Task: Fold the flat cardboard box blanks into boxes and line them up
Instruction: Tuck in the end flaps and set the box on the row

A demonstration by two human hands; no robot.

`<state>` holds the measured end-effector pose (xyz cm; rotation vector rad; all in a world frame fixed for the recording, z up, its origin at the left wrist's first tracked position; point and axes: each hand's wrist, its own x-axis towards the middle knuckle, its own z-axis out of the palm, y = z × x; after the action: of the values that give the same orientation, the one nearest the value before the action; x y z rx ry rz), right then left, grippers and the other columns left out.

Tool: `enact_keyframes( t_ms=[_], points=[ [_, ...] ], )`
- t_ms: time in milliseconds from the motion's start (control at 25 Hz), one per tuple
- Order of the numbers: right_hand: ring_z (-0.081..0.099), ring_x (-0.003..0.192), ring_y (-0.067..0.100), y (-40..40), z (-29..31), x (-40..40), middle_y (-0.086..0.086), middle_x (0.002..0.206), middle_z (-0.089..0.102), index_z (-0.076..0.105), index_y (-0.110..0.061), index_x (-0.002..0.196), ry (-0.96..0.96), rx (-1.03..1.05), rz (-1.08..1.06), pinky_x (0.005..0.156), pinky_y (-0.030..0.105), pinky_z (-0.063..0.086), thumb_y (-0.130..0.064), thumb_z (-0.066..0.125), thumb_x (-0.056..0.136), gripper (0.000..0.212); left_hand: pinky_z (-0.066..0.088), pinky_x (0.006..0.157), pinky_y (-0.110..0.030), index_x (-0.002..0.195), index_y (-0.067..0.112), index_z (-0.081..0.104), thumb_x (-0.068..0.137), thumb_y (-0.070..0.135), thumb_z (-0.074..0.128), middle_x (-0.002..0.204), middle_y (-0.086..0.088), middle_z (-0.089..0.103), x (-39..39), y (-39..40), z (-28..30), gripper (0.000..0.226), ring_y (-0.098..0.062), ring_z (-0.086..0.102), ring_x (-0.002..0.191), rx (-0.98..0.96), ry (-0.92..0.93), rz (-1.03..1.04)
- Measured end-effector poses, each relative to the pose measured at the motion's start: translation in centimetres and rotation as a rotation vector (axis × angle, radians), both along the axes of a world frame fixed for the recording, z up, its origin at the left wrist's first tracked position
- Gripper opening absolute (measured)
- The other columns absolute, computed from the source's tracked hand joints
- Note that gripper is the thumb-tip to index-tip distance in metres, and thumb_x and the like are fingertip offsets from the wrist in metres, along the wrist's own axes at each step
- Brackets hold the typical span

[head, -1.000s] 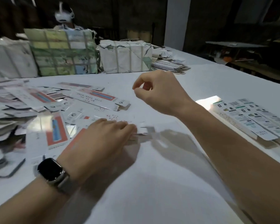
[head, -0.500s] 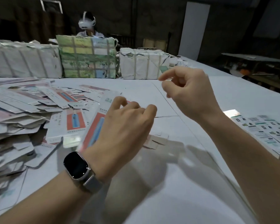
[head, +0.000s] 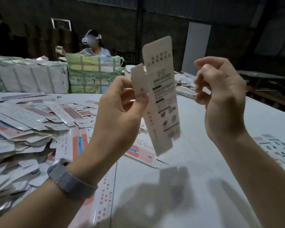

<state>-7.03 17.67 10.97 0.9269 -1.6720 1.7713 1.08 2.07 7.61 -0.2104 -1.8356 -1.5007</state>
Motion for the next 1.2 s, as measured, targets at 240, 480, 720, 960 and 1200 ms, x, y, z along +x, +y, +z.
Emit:
enact_keyframes(
  t_ms=[240,480,720,960,1200],
  points=[
    [0.068,0.085,0.016,-1.6,-1.8,1.1,-0.010,0.095,0.066,0.054,-0.027,0.122,0.039,0.292,0.138,0.060,0.028,0.059,-0.026,0.055,0.095,0.027,0.056,0.085,-0.050,0.106,0.015,0.054,0.104,0.010,0.042,0.107,-0.015,0.073,0.4,0.5,0.1,0.014,-0.033,0.070,0.095,0.358,-0.122,-0.324],
    [0.066,0.075,0.011,-2.1,-3.4,0.5,-0.014,0.087,0.064,0.050,-0.033,0.125,0.059,0.485,-0.026,0.053,0.029,0.058,-0.041,0.053,0.093,0.033,0.062,0.077,-0.046,0.132,0.021,0.061,0.087,0.044,0.047,0.114,-0.021,0.071,0.3,0.5,-1.0,0.053,-0.030,0.070,0.093,0.564,-0.321,-0.599],
    [0.051,0.093,-0.013,-2.1,-3.8,0.4,-0.013,0.104,0.041,0.053,-0.041,0.134,0.126,0.521,-0.134,0.063,0.021,0.054,-0.049,0.055,0.091,0.044,0.058,0.063,-0.036,0.099,0.024,0.080,0.084,0.063,0.041,0.091,-0.007,0.075,0.2,0.4,-1.6,0.057,-0.017,0.069,0.071,0.482,-0.399,-0.534],
    [0.070,0.097,0.014,-2.2,-3.0,0.7,-0.014,0.113,0.062,0.041,-0.044,0.138,-0.143,0.338,0.263,0.069,0.027,0.060,-0.030,0.059,0.093,0.051,0.061,0.069,-0.035,0.134,0.021,0.051,0.085,0.016,0.074,0.098,-0.004,0.076,-0.7,0.9,-1.7,0.054,-0.024,0.075,0.088,0.334,-0.253,-0.337],
    [0.060,0.096,0.006,-1.9,-3.3,0.1,-0.013,0.115,0.057,0.062,-0.040,0.124,0.047,0.500,-0.057,0.074,0.027,0.055,-0.036,0.067,0.089,0.035,0.061,0.063,-0.031,0.113,0.020,0.068,0.099,0.008,0.053,0.087,-0.003,0.074,-0.1,0.7,-1.7,0.023,-0.017,0.071,0.074,0.335,-0.240,-0.270]
  ],
)
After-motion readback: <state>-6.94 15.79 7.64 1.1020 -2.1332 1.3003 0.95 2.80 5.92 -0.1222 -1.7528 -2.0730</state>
